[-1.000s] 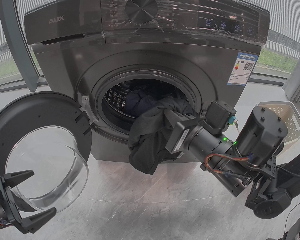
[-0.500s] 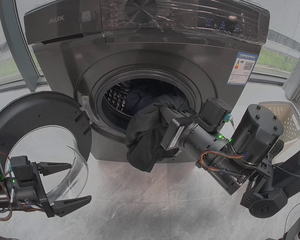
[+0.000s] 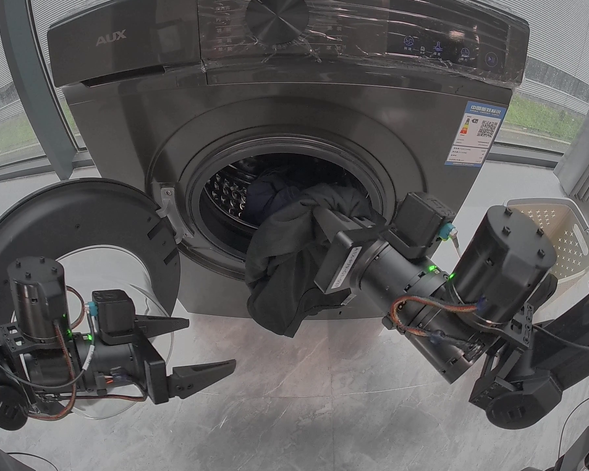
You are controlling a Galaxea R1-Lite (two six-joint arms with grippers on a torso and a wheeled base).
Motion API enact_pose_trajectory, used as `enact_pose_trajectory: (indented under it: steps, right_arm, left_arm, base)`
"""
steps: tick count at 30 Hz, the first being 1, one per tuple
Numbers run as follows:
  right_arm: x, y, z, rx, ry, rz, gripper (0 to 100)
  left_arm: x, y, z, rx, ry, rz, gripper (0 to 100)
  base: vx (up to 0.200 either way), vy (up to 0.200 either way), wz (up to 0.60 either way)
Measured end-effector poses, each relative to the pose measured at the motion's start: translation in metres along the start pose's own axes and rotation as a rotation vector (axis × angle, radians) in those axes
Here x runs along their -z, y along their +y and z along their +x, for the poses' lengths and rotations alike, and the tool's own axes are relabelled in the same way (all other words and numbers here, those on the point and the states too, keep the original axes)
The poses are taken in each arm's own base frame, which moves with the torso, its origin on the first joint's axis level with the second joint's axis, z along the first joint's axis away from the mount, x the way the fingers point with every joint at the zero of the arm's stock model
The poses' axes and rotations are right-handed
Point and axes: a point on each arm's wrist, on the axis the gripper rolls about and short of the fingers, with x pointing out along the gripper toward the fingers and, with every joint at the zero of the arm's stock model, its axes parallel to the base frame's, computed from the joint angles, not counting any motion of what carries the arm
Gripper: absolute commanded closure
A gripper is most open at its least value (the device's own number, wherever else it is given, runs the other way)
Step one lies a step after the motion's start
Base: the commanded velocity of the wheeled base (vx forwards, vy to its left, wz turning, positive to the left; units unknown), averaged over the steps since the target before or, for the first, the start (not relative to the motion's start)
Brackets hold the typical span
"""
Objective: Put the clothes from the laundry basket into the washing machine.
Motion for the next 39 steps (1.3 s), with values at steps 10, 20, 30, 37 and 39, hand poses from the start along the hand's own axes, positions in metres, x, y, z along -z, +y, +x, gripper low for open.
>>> enact_pose_trajectory:
  steps: [10,20,30,37,39]
  right_arm:
    - [0.003,0.0,0.001,0.0,0.002,-0.002,100]
    - [0.006,0.004,0.001,-0.011,0.006,0.0,100]
    - [0.007,0.006,0.001,-0.016,0.004,0.002,100]
    - [0.008,0.006,0.002,-0.018,-0.002,0.001,100]
    - [0.008,0.006,0.001,-0.019,-0.002,0.001,100]
  left_arm:
    - [0.001,0.001,0.036,0.018,0.044,-0.055,0]
    - [0.01,0.006,0.06,0.024,0.111,-0.075,0]
    - [0.01,0.012,0.08,0.025,0.128,-0.087,0]
    - [0.009,0.014,0.096,0.024,0.096,-0.09,0]
    - [0.009,0.015,0.1,0.014,0.076,-0.088,0]
  base:
    - [0.0,0.0,0.0]
    - [0.0,0.0,0.0]
    - [0.0,0.0,0.0]
    - [0.0,0.0,0.0]
    - [0.0,0.0,0.0]
